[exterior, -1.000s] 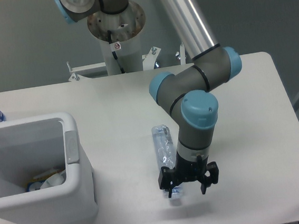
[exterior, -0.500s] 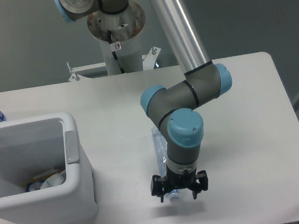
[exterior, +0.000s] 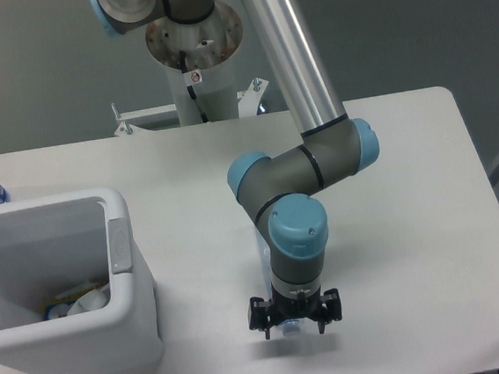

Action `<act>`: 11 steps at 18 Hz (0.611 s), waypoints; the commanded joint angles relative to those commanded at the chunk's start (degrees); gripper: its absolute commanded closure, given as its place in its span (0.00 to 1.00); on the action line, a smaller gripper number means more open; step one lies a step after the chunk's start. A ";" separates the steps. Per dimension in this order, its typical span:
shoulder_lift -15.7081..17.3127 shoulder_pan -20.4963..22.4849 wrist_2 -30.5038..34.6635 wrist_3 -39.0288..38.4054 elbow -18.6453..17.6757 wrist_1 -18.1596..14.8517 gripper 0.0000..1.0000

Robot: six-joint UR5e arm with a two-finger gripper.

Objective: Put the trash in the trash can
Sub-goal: 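Lower the gripper around the clear plastic water bottle, then close the gripper on the water bottle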

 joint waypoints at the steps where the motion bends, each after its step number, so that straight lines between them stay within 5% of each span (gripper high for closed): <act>1: -0.09 0.00 0.09 -0.09 0.00 0.00 0.00; 11: -0.53 -0.62 1.41 -0.44 0.09 0.09 0.08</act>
